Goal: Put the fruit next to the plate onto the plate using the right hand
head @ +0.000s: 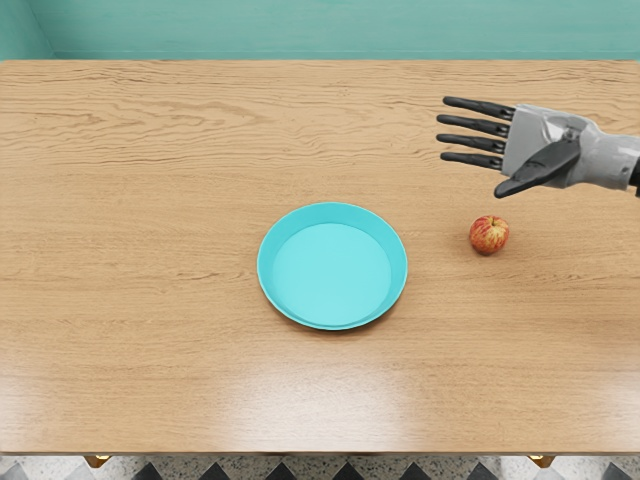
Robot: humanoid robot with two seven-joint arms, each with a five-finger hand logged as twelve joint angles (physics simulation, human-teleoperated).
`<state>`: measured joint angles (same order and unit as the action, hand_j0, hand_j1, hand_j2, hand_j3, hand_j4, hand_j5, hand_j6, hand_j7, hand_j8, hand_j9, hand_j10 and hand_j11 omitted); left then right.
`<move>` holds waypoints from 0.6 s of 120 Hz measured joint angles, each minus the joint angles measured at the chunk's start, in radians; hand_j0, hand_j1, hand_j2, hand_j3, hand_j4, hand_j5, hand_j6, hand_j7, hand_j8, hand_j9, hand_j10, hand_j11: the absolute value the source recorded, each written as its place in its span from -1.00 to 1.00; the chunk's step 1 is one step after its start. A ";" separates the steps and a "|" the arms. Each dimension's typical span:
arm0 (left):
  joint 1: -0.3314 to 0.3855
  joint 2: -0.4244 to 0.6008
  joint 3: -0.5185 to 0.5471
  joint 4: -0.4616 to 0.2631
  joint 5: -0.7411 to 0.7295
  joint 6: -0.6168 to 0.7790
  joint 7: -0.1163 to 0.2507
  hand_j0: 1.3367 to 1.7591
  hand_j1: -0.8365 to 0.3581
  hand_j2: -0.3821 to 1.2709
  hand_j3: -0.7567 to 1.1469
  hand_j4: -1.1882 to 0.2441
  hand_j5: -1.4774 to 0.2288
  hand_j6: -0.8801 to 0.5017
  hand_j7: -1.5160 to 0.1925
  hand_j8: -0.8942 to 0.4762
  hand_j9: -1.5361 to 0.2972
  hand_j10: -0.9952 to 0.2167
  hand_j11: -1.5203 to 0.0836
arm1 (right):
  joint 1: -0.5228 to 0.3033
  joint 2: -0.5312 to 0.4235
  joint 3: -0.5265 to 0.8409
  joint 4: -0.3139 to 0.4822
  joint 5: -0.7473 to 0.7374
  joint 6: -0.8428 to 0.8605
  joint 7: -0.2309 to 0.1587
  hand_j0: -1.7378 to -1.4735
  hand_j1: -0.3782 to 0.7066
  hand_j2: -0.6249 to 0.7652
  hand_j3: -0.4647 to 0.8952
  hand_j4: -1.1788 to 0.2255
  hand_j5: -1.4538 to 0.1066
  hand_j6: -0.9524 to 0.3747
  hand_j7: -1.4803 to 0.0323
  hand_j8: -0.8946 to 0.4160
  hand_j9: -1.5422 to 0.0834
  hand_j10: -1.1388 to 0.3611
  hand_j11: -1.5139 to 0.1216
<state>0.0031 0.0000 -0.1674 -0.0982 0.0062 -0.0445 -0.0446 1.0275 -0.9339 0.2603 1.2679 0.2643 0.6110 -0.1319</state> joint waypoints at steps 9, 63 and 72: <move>0.000 0.000 0.000 0.000 0.000 0.000 0.000 0.52 0.49 -0.48 -0.21 0.31 0.36 -0.08 0.40 -0.06 0.33 0.23 0.50 | 0.000 -0.003 0.002 -0.001 0.000 0.000 0.001 -0.40 -0.87 -0.11 -0.32 0.63 0.80 0.39 0.89 0.31 0.84 0.47 0.79; 0.000 0.000 0.000 0.000 0.000 0.000 0.000 0.52 0.49 -0.48 -0.21 0.31 0.36 -0.08 0.40 -0.06 0.33 0.23 0.50 | 0.051 -0.195 0.042 0.358 -0.484 -0.327 0.006 -0.40 -0.86 -0.11 -0.32 0.62 0.80 0.37 0.89 0.30 0.83 0.46 0.79; 0.000 0.000 0.000 0.000 0.000 0.000 0.000 0.52 0.49 -0.48 -0.21 0.31 0.36 -0.08 0.40 -0.06 0.33 0.23 0.50 | 0.047 -0.199 0.021 0.400 -0.559 -0.459 0.005 -0.40 -0.86 -0.11 -0.32 0.62 0.79 0.37 0.89 0.30 0.83 0.46 0.79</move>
<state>0.0031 0.0000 -0.1674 -0.0982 0.0062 -0.0445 -0.0446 1.0741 -1.1332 0.2814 1.6681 -0.2942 0.1520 -0.1273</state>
